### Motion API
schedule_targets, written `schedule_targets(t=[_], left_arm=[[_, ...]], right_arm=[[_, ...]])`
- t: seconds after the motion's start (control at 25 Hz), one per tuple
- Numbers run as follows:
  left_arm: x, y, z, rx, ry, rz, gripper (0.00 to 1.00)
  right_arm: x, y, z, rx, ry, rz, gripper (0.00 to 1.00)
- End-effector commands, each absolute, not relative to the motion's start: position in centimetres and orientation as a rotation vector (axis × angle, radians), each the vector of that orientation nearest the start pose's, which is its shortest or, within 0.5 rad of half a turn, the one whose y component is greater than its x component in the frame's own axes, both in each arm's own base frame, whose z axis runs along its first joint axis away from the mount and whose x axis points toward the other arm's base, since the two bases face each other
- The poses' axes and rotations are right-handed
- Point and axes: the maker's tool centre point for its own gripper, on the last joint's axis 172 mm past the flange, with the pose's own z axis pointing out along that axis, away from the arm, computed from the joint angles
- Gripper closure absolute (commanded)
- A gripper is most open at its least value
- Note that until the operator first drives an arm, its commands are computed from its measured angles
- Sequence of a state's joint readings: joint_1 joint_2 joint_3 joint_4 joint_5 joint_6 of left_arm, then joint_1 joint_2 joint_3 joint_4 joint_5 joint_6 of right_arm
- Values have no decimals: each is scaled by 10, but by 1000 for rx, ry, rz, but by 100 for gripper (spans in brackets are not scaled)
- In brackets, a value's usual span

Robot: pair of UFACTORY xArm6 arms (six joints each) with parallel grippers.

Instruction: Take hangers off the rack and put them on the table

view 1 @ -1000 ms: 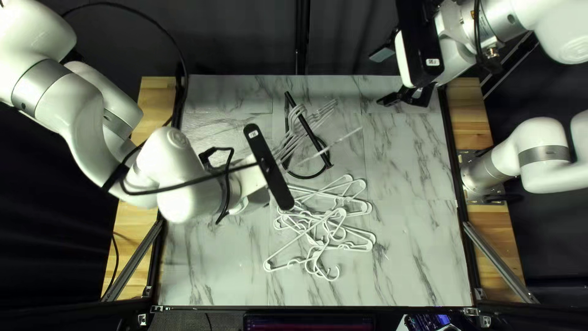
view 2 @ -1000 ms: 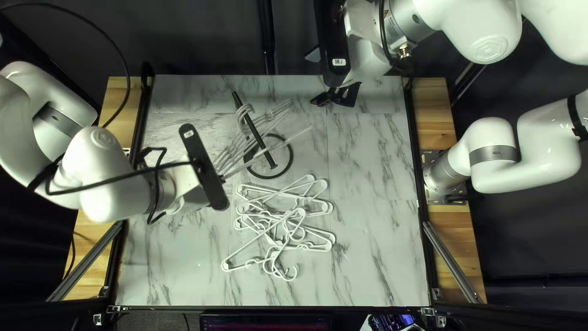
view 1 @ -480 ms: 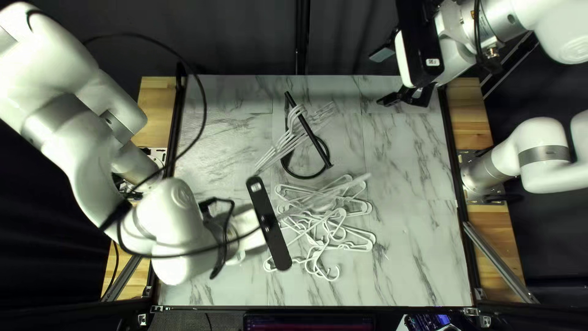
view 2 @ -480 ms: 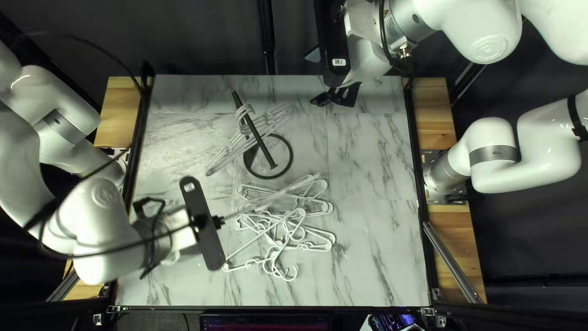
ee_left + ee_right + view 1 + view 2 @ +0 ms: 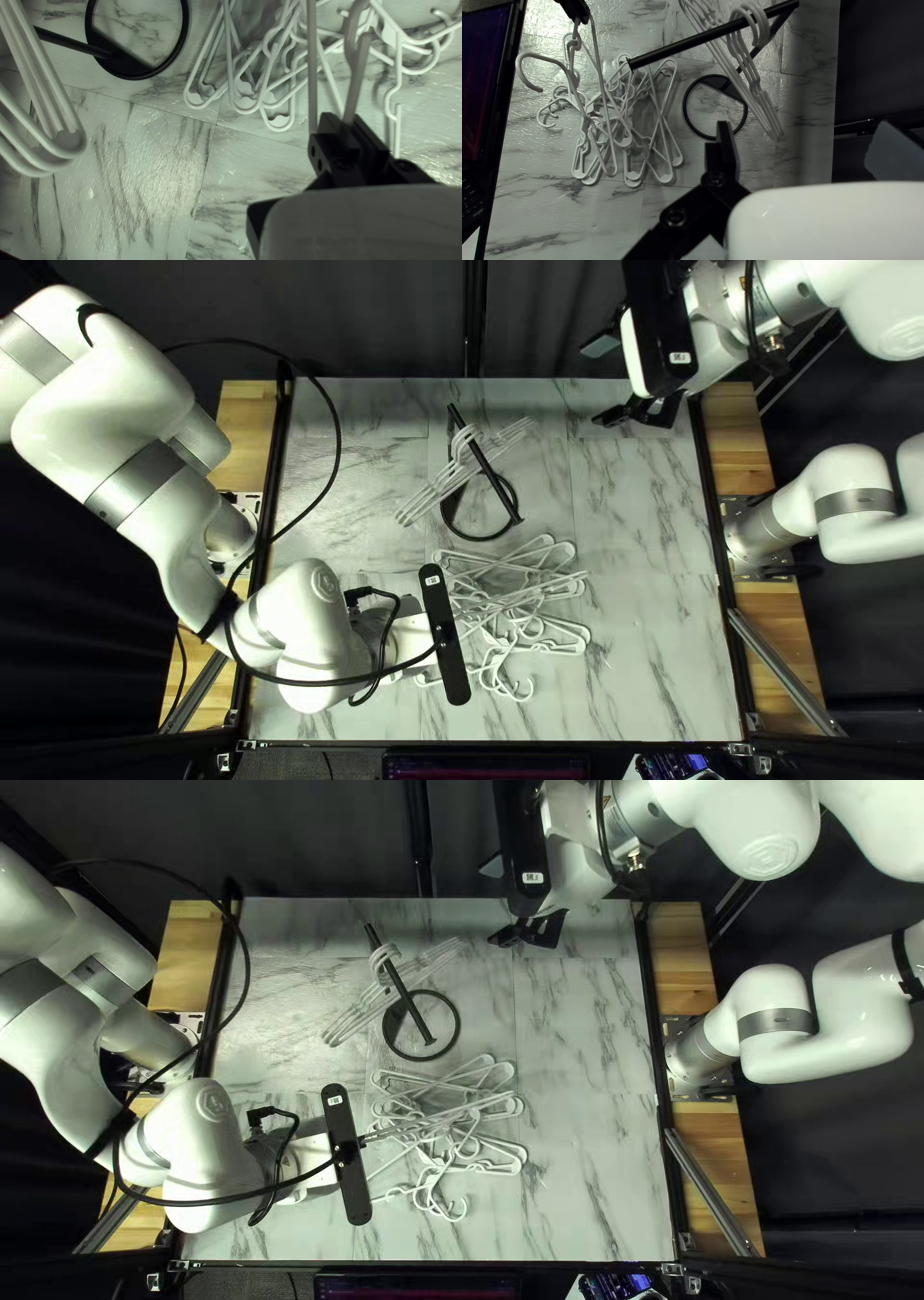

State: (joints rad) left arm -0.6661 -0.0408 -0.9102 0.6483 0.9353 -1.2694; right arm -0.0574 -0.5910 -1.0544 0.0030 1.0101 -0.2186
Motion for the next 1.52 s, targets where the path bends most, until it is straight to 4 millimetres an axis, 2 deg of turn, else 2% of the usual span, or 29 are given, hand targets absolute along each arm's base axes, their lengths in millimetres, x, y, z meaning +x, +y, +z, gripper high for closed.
schedule_targets(t=[0.04, 0.24, 0.4, 0.48, 0.76, 1.12, 1.28, 1.52], left_arm=[[434, -209, 153, -2688, -261, -536, 100], [436, -185, 131, -2509, -228, -398, 100], [436, -183, 122, -2370, -225, -293, 100], [436, -176, 117, -2280, -262, -221, 100], [435, -174, 117, -2268, -273, -214, 100], [441, -199, 86, -2239, -112, -292, 100], [439, -187, 81, -2169, -71, -263, 100], [451, -170, 74, -2090, -93, -197, 100]], right_arm=[[442, -25, 464, -3056, -246, -999, 0], [442, -25, 464, -3056, -246, -999, 0], [442, -25, 464, -3056, -246, -999, 0], [442, -25, 464, -3056, -246, -999, 0], [442, -25, 464, -3056, -246, -999, 0], [442, -25, 464, -3056, -246, -999, 0], [442, -25, 464, -3056, -246, -999, 0], [442, -25, 464, -3056, -246, -999, 0]])
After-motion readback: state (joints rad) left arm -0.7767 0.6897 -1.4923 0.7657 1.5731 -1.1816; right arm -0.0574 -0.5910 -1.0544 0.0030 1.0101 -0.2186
